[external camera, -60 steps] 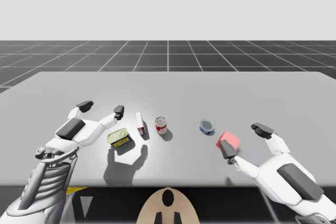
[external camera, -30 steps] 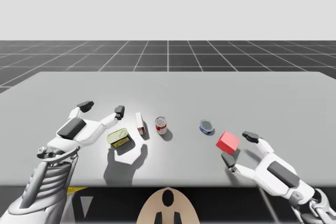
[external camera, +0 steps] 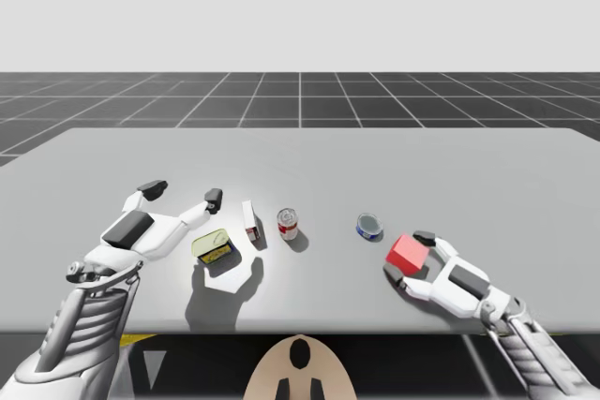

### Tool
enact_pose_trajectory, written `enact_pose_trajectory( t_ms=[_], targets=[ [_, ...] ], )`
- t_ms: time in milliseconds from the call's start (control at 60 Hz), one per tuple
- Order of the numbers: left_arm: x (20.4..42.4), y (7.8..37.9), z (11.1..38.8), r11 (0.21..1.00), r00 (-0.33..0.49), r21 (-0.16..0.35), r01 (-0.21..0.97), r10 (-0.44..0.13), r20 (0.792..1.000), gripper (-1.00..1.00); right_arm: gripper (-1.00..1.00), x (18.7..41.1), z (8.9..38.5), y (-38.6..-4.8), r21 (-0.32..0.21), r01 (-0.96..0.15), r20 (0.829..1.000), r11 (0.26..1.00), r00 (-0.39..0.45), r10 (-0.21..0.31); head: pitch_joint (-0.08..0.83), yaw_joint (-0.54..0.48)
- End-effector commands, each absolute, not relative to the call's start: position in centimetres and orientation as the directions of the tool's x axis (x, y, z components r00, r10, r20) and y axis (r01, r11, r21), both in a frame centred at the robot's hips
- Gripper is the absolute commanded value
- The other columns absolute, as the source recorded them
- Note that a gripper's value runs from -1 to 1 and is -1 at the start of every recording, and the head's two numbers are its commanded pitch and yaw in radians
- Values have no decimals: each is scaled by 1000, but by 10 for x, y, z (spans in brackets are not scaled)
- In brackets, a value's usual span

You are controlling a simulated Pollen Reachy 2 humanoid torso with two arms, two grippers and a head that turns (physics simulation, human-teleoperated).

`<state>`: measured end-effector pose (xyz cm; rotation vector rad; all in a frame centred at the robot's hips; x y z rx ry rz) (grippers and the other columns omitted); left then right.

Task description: Find the red cube and pick it up.

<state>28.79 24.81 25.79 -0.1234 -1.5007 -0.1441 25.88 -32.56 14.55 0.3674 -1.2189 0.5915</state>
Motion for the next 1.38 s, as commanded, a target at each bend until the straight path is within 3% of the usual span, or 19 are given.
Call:
enact_pose_trajectory(
  t_ms=[17,67,100,133,150,183,200,383,683,883,933,1133,1217,1383],
  targets=[
    [288,248,258,985,64,9,171,-21,998,-1000,-1000,270,139,-317,-54,-621,947,782,218,238,738,-396],
    [288,248,258,985,64,9,170,-21,998,-1000,-1000,269,140,-316,-54,-620,952,783,204,227,739,-396],
    [288,248,258,985,64,9,170,-20,998,-1000,-792,268,140,-315,-77,-613,957,786,175,231,739,-395],
    [288,248,258,985,64,9,170,-21,998,-1000,-202,266,139,-316,-96,-598,960,796,156,233,739,-394],
    [288,248,258,985,64,9,170,-21,998,-1000,554,265,139,-316,-92,-594,960,799,161,230,739,-394],
    [288,248,258,985,64,10,170,-21,998,-1000,929,264,139,-316,-86,-602,957,794,172,234,739,-393],
    [288,248,258,985,64,10,170,-21,998,-1000,1000,263,138,-317,-89,-607,955,789,174,242,739,-393],
    [288,248,257,985,64,10,170,-22,998,-1000,1000,263,134,-318,-86,-602,951,794,189,246,721,-400],
    [288,248,257,986,65,13,168,-24,998,-1000,987,264,136,-322,-93,-596,954,798,174,242,441,-428],
    [288,248,257,986,66,10,166,-21,998,-1000,995,259,150,-318,-98,-595,962,798,148,228,391,-453],
    [288,248,257,986,66,9,165,-21,998,-1000,990,257,160,-314,-104,-597,966,796,130,224,392,-454],
    [288,248,257,987,65,10,163,-21,998,-1000,1000,239,249,-289,-183,-559,982,809,-64,178,392,-456],
    [288,248,257,986,65,10,164,-21,998,-1000,1000,232,282,-281,-200,-543,980,816,-124,157,394,-457],
    [288,248,258,986,64,8,165,-19,998,-1000,1000,211,352,-262,-246,-482,954,841,-274,122,396,-460]
  ],
)
